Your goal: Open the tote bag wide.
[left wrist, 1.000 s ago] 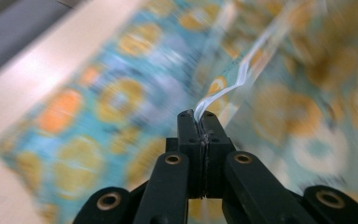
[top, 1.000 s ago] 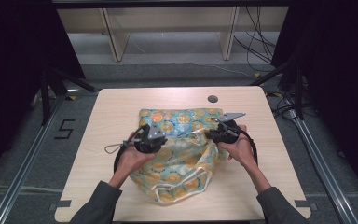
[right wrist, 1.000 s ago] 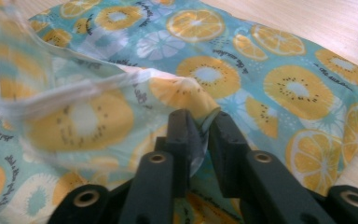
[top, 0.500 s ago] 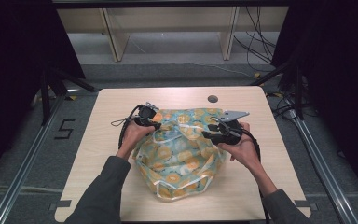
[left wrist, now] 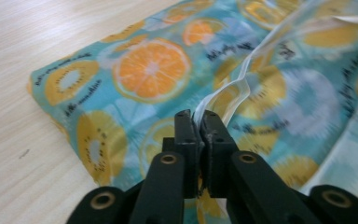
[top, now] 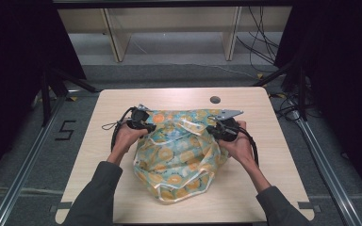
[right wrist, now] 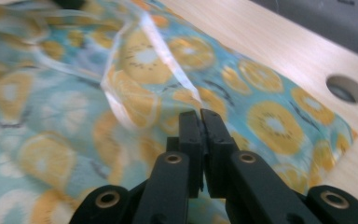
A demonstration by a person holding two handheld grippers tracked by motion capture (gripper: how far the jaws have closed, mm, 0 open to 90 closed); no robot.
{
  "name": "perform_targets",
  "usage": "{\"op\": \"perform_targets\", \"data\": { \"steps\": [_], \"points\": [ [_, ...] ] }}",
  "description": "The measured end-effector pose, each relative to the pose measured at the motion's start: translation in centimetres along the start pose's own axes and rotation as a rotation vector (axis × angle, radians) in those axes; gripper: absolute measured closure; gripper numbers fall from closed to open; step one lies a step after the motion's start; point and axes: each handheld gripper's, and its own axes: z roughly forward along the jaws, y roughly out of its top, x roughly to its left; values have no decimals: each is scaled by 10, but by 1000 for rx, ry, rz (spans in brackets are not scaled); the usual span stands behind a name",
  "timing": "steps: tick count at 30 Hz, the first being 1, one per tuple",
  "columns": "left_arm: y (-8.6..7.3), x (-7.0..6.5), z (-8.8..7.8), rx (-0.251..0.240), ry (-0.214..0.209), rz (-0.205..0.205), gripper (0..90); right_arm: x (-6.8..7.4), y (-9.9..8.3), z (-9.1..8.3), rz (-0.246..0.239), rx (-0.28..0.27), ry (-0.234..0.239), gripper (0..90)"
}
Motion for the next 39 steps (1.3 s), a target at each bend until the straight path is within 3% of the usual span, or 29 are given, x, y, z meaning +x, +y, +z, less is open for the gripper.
{"op": "perform_targets", "data": {
  "steps": [1, 2, 3, 4, 5, 6, 7, 8, 10, 11, 13, 14, 16, 17, 19, 20, 23, 24, 25, 26, 27, 28, 30, 32, 34, 35, 36, 37, 39],
  "points": [
    [-1, -6, -4, -6, 3, 27, 756, -4, -3, 3, 21, 14, -10, 888],
    [1, -20, -15, 13, 7, 94, 611, -10, -10, 8, 56, 50, -21, 888],
    [1, -20, -15, 13, 7, 94, 571, -11, -12, 11, 50, 44, -32, 888],
    [1, -30, -20, -18, 20, 109, 571, -11, -12, 11, 50, 44, -32, 888],
    [2, -38, -29, -31, 20, 132, 478, -10, -13, 12, 62, 41, -21, 886],
    [5, -55, -47, -80, 5, 173, 448, -10, -12, 11, 55, 57, -11, 884],
    [5, -64, -55, -98, -1, 197, 439, -9, -11, 12, 56, 49, -23, 882],
    [5, -64, -55, -98, -1, 197, 433, -9, -11, 12, 56, 49, -23, 882],
    [4, -83, -65, -111, -17, 245, 427, -6, -10, 11, 43, 57, -21, 882],
    [-3, -100, -68, -107, -31, 262, 445, -4, -9, 9, 37, 66, -23, 882],
    [-7, -107, -66, -94, -37, 276, 461, -4, -9, 8, 33, 61, -14, 882],
    [-16, -117, -58, -51, -65, 287, 467, -5, -8, 7, 20, 53, -24, 878],
    [-21, -120, -52, -21, -70, 302, 463, -3, -8, 8, 36, 33, -30, 875],
    [-33, -121, -36, 20, -37, 300, 449, -5, -8, 5, 16, 43, -23, 860],
    [-38, -121, -29, 33, -19, 313, 440, -5, -8, 3, 35, 48, -14, 852],
    [-42, -121, -22, 74, -5, 320, 423, -6, -9, 2, 29, 33, -28, 840],
    [-54, -123, -6, 112, 30, 315, 312, -13, -12, -8, 33, 36, -21, 774],
    [-54, -123, -6, 112, 30, 315, 305, -13, -12, -8, 33, 36, -21, 774],
    [-56, -122, -2, 120, 48, 312, 305, -10, -13, -11, 82, 44, -16, 765],
    [-59, -121, 4, 142, 86, 312, 285, -15, -17, -17, 66, 54, -19, 738],
    [-61, -122, 7, 146, 99, 315, 286, -17, -19, -17, 55, 39, -22, 733],
    [-62, -122, 10, 166, 118, 337, 287, -17, -20, -19, 63, 39, -19, 725],
    [-63, -121, 10, 161, 123, 330, 281, -17, -21, -21, 89, 55, -15, 721],
    [-62, -119, 11, 144, 128, 334, 408, -20, -23, -24, 88, 36, -11, 711],
    [-65, -117, 13, 106, 94, 346, 557, -22, -24, -24, 64, 24, -19, 706],
    [-65, -117, 12, 115, 99, 371, 618, -21, -24, -26, 79, 36, -20, 706],
    [-65, -117, 12, 115, 99, 371, 682, -21, -24, -26, 79, 36, -20, 706],
    [-65, -118, 13, 105, 91, 378, 757, -18, -24, -28, 106, 46, 6, 705],
    [-64, -117, 10, 53, 55, 366, 868, -18, -24, -29, 108, 39, 10, 705]
  ]
}}
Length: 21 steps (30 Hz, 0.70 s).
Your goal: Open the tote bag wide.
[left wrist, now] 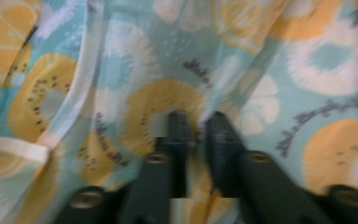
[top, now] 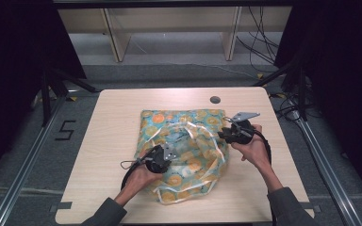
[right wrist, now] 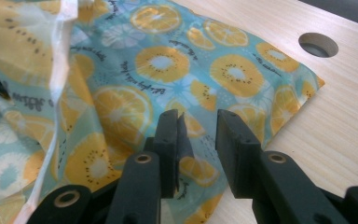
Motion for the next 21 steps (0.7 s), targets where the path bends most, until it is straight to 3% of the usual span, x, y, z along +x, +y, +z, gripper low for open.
{"op": "perform_targets", "data": {
  "steps": [2, 4, 6, 8, 9, 10, 11, 12, 14, 15, 16, 17, 18, 19, 20, 21],
  "points": [
    [2, 1, -5, -15, -8, 3, 894, 2, 0, -4, 0, -12, 10, 705],
    [4, 4, -12, -62, -35, -29, 895, 2, 1, -10, -24, -29, 30, 690],
    [6, 5, -16, -70, -39, -39, 895, 4, 1, -13, -23, -29, 38, 680],
    [8, 11, -23, -90, -46, -45, 896, 12, 1, -30, -31, -56, 66, 629],
    [9, 14, -27, -98, -52, -52, 896, 12, 1, -30, -31, -56, 66, 629],
    [10, 19, -33, -110, -48, -57, 896, 17, 3, -43, -23, -72, 60, 598],
    [10, 19, -33, -110, -48, -57, 896, 17, 3, -43, -23, -72, 60, 598],
    [12, 23, -39, -138, -55, -73, 896, 24, 4, -55, -27, -104, 47, 596],
    [13, 24, -42, -141, -63, -66, 896, 29, 4, -58, -23, -113, 55, 597],
    [14, 25, -46, -146, -60, -72, 897, 39, 3, -62, -28, -83, 100, 588],
    [17, 26, -50, -169, -73, -85, 897, 43, 2, -61, -50, -69, 106, 578],
    [18, 26, -53, -179, -69, -88, 897, 47, 1, -61, -38, -68, 126, 566],
    [19, 27, -56, -192, -82, -88, 897, 54, -1, -59, -39, -49, 131, 548],
    [19, 27, -56, -192, -82, -88, 897, 59, -3, -55, -83, -19, 119, 529],
    [19, 31, -57, -209, -83, -120, 897, 64, -5, -51, -91, 14, 130, 519],
    [19, 31, -57, -209, -83, -120, 897, 70, -8, -46, -84, 37, 133, 520]
  ]
}}
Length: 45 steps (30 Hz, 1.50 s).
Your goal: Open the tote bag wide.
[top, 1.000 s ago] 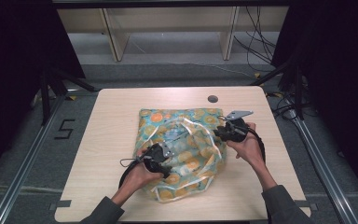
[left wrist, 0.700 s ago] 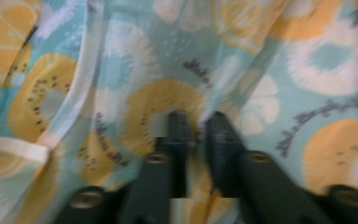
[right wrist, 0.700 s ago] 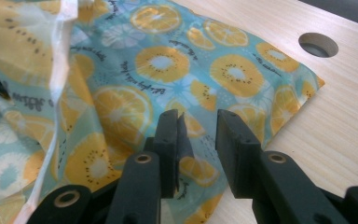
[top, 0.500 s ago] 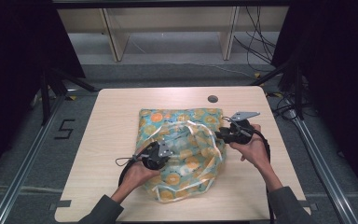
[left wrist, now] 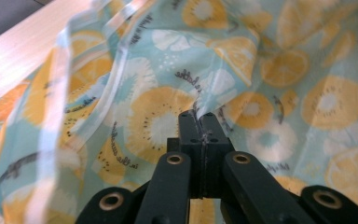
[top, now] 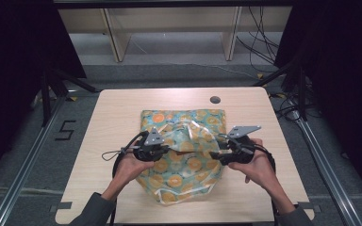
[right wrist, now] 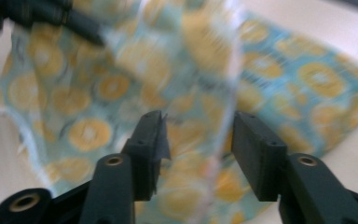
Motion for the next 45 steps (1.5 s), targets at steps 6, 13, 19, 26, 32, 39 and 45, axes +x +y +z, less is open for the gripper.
{"op": "perform_targets", "data": {
  "steps": [6, 13, 19, 26, 32, 39, 45],
  "points": [
    [0, -6, -13, -28, -84, -17, 897, -9, -11, 18, -73, 76, -66, 837],
    [14, -9, -44, -159, -233, -71, 897, -38, -11, -7, -25, -6, -131, 880],
    [48, 28, -40, -209, -131, -116, 897, -54, -6, 2, 2, 6, -180, 880],
    [54, 78, 9, -124, -10, -195, 897, -79, -11, 38, 61, 58, -168, 891],
    [40, 99, 48, -39, 22, -277, 897, -91, -16, 47, 40, 129, -173, 866],
    [27, 109, 60, 7, 22, -324, 897, -79, 1, 8, 55, 6, -197, 744],
    [30, 109, 53, 22, 11, -319, 895, -30, 31, -8, -65, -106, -51, 721]
  ]
}}
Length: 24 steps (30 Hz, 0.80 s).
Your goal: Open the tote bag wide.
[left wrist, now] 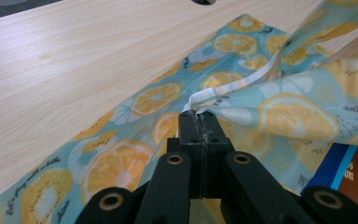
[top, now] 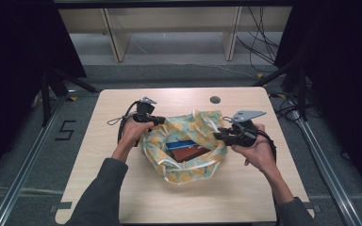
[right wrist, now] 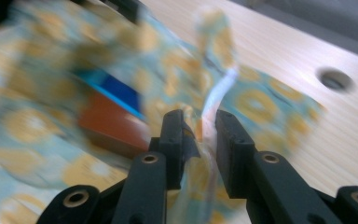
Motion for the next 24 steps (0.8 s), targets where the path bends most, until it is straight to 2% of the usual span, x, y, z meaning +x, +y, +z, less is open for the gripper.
{"op": "perform_targets", "data": {
  "steps": [1, 2, 3, 4, 6, 7, 8, 9, 10, 11, 13, 14, 15, 16, 17, 18, 19, 20, 21, 22, 23, 24],
  "points": [
    [1, 0, -1, -6, -3, -4, 895, 0, 0, 0, 0, 0, 0, 721],
    [2, 0, -4, -11, -3, -12, 896, 17, 8, 2, -29, -13, 55, 695],
    [2, 0, -4, -11, -3, -12, 895, 17, 8, 2, -29, -13, 55, 695],
    [2, -1, -5, 3, 3, 0, 896, 29, 15, 2, -51, -24, 71, 669],
    [3, -1, -6, 10, 12, 10, 895, 33, 17, 1, -42, -24, 83, 667],
    [5, 0, -7, 16, 16, 4, 896, 39, 22, -6, -62, -46, 89, 655],
    [5, 0, -7, 16, 16, 4, 895, 39, 22, -6, -62, -46, 89, 655],
    [6, 1, -6, 20, 17, 4, 896, 45, 25, -9, -75, -75, 130, 649],
    [7, 0, -5, 29, 26, 7, 895, 49, 26, -10, -74, -89, 139, 648],
    [7, 0, -5, 29, 26, 7, 896, 53, 25, -8, -65, -74, 137, 646],
    [8, -1, -3, 30, 24, 5, 896, 67, 23, 4, -78, -20, 192, 621],
    [8, -1, -3, 30, 24, 5, 895, 67, 23, 4, -78, -20, 192, 621],
    [8, -1, -3, 36, 27, 7, 895, 76, 20, 23, -129, 15, 228, 573],
    [8, 0, -3, 36, 29, 9, 895, 81, 18, 32, -117, 23, 233, 565],
    [8, 0, -3, 36, 29, 9, 895, 81, 18, 32, -117, 23, 233, 565],
    [8, 2, -3, 30, 22, -4, 895, 86, 14, 44, -143, 68, 241, 552],
    [8, 2, -3, 30, 22, -4, 895, 86, 14, 44, -143, 68, 241, 552],
    [8, 2, -3, 38, 29, -1, 895, 96, 12, 56, -108, 79, 265, 555],
    [8, 2, -3, 38, 29, -1, 895, 96, 12, 56, -108, 79, 265, 555],
    [9, 2, -3, 34, 26, -1, 896, 100, 9, 63, -128, 95, 248, 688],
    [9, 2, -3, 34, 26, -1, 895, 100, 9, 63, -128, 95, 248, 688],
    [10, 3, -3, 30, 32, -2, 895, 99, 7, 65, -154, 96, 245, 753]
  ]
}}
